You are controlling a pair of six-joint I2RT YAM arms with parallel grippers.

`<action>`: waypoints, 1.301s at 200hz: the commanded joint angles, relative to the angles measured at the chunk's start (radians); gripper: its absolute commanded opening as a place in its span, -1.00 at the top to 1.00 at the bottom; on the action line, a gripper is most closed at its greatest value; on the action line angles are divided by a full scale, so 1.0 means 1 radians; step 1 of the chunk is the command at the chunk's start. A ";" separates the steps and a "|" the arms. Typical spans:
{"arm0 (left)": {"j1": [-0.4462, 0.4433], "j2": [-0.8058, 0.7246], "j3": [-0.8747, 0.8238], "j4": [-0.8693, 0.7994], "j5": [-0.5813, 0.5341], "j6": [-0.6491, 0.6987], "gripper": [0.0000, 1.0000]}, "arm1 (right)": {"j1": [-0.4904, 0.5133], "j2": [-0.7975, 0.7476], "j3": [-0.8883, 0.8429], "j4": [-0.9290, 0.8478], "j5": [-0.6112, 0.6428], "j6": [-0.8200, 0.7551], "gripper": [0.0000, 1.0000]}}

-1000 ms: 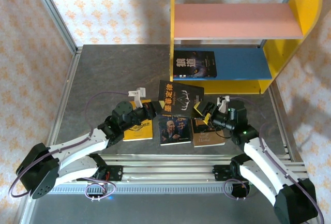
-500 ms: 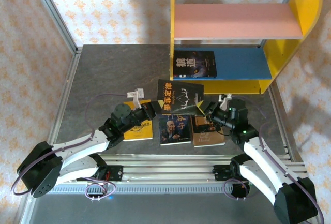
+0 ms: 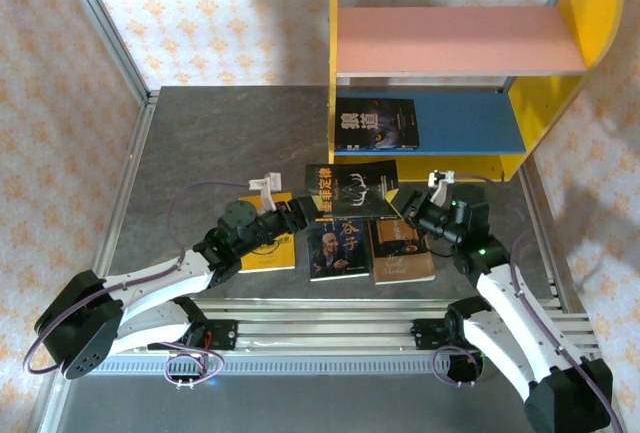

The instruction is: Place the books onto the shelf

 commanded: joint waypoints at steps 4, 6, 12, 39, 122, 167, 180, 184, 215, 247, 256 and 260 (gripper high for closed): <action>-0.003 -0.066 0.069 -0.048 -0.006 0.058 -0.15 | -0.051 -0.059 0.060 -0.102 -0.087 -0.129 0.95; -0.003 -0.071 0.071 -0.060 -0.008 0.061 -0.16 | -0.057 -0.062 0.063 -0.111 -0.093 -0.137 0.95; -0.003 -0.088 0.078 -0.105 -0.019 0.075 -0.17 | -0.074 -0.071 0.075 -0.138 -0.110 -0.157 0.96; -0.004 -0.173 0.127 -0.330 -0.083 0.142 -0.20 | -0.176 -0.101 0.108 -0.191 -0.206 -0.193 0.97; -0.002 -0.365 0.158 -0.618 -0.191 0.216 -0.25 | -0.390 -0.052 0.231 -0.213 -0.389 -0.269 0.97; -0.002 -0.355 0.161 -0.620 -0.186 0.214 -0.25 | -0.394 0.006 0.295 -0.174 -0.376 -0.283 0.97; -0.002 -0.352 0.164 -0.622 -0.184 0.218 -0.25 | -0.396 0.023 0.312 -0.160 -0.365 -0.283 0.97; -0.002 -0.351 0.165 -0.623 -0.183 0.219 -0.25 | -0.397 0.027 0.317 -0.157 -0.363 -0.284 0.97; -0.002 -0.353 0.177 -0.649 -0.188 0.228 -0.25 | -0.401 0.078 0.344 -0.121 -0.348 -0.287 0.97; -0.002 -0.359 0.187 -0.683 -0.194 0.237 -0.25 | -0.403 0.136 0.370 -0.079 -0.337 -0.287 0.97; -0.002 -0.361 0.189 -0.694 -0.201 0.242 -0.25 | -0.403 0.154 0.377 -0.071 -0.332 -0.290 0.97; -0.002 -0.362 0.191 -0.699 -0.202 0.245 -0.25 | -0.403 0.163 0.380 -0.065 -0.331 -0.290 0.97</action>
